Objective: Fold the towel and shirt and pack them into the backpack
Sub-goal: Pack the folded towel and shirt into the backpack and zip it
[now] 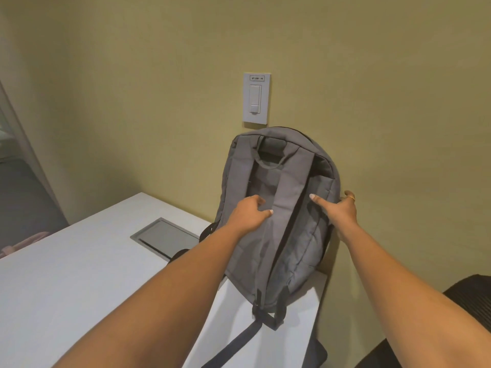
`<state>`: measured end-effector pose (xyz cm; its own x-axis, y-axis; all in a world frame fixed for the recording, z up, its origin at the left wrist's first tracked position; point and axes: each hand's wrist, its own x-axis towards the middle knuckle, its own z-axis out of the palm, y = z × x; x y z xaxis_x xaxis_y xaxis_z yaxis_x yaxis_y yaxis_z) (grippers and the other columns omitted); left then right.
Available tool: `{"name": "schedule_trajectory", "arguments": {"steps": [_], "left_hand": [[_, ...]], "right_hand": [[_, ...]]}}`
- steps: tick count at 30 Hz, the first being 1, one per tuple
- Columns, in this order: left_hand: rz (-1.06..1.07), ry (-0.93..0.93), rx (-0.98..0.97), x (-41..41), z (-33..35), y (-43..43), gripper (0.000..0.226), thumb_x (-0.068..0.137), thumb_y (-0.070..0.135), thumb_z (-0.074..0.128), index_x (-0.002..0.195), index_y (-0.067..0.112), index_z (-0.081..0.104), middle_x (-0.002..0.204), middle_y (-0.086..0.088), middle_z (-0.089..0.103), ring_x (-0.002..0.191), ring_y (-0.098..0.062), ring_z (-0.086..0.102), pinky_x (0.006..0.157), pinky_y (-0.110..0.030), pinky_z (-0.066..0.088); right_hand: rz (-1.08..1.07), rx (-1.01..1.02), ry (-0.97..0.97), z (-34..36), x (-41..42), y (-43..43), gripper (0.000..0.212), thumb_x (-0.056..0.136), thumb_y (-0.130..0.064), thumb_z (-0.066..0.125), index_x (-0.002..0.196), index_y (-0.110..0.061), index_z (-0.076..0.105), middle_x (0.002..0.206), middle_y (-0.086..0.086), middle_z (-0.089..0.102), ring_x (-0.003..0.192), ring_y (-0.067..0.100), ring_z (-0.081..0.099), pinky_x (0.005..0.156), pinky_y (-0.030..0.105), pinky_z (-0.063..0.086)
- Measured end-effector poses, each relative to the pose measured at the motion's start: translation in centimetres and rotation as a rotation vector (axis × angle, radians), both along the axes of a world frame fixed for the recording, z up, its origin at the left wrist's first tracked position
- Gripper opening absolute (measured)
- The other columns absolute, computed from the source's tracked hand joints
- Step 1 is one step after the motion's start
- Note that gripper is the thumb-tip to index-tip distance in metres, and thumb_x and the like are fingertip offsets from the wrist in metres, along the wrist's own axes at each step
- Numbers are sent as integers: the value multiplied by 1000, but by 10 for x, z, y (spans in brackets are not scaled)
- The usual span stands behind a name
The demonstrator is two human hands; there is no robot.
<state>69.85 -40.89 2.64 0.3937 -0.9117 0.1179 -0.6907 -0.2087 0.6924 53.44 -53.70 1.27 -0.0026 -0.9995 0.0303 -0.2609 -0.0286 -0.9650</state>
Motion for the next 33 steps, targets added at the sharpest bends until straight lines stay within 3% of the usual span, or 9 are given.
{"name": "schedule_trajectory", "arguments": {"steps": [3, 6, 14, 20, 22, 26, 28, 30, 33], "left_hand": [[-8, 17, -8, -1, 0, -1, 46, 91, 28, 56, 130, 5, 47, 135, -12, 51, 124, -25, 48, 101, -32, 38], [-14, 17, -15, -1, 2, 0, 48, 91, 28, 56, 131, 4, 46, 136, -12, 50, 125, -25, 47, 101, -32, 37], [33, 102, -85, 4, 17, 20, 50, 92, 31, 54, 134, 6, 41, 138, -11, 47, 127, -26, 45, 102, -33, 37], [162, 196, -282, 19, 44, 56, 46, 98, 33, 38, 136, 6, 39, 141, -12, 44, 129, -27, 42, 105, -35, 33], [198, 102, -345, 32, 56, 73, 39, 99, 22, 36, 133, 4, 42, 138, -14, 47, 128, -28, 43, 104, -36, 35], [310, -80, -462, 71, 77, 119, 34, 89, 4, 50, 122, 4, 51, 126, -14, 55, 114, -28, 54, 96, -35, 42], [412, -139, -508, 92, 84, 150, 36, 80, 2, 60, 115, 3, 52, 120, -16, 51, 109, -29, 54, 91, -33, 43], [513, -192, -494, 111, 86, 186, 49, 72, 6, 73, 113, 4, 48, 119, -16, 46, 111, -30, 48, 87, -30, 39], [508, -207, -411, 135, 88, 244, 87, 58, 20, 87, 129, 16, 38, 132, -9, 37, 122, -24, 40, 99, -35, 38]], "right_hand": [[5, 37, -53, 1, 1, -1, 101, 61, -37, 85, 140, -7, 30, 139, 14, 45, 124, 32, 47, 103, 45, 42], [77, 41, -89, 2, 5, 7, 55, 65, -32, 83, 107, -8, 58, 109, 8, 62, 103, 29, 59, 92, 42, 50], [161, -148, -254, 6, 29, 52, 24, 79, -19, 74, 98, -16, 59, 95, 5, 64, 89, 21, 61, 77, 28, 47], [272, -248, -285, 23, 50, 92, 30, 81, -13, 71, 109, -8, 62, 101, 4, 66, 94, 19, 63, 87, 29, 50], [328, -279, -290, 34, 56, 106, 31, 81, -13, 71, 111, -8, 61, 102, 4, 66, 95, 18, 63, 87, 28, 51], [489, -359, -297, 65, 63, 138, 24, 81, -8, 69, 105, -10, 62, 94, -2, 65, 83, 4, 61, 78, 11, 49], [556, -391, -296, 80, 64, 152, 20, 81, -6, 69, 94, -21, 63, 90, -6, 65, 82, 3, 61, 79, 15, 50], [625, -411, -281, 94, 66, 167, 23, 81, -6, 69, 89, -26, 62, 89, -8, 66, 81, 2, 63, 80, 19, 52], [742, -414, -294, 108, 74, 195, 25, 80, 0, 67, 93, -20, 62, 83, -14, 67, 74, -7, 63, 73, 12, 50]]}}
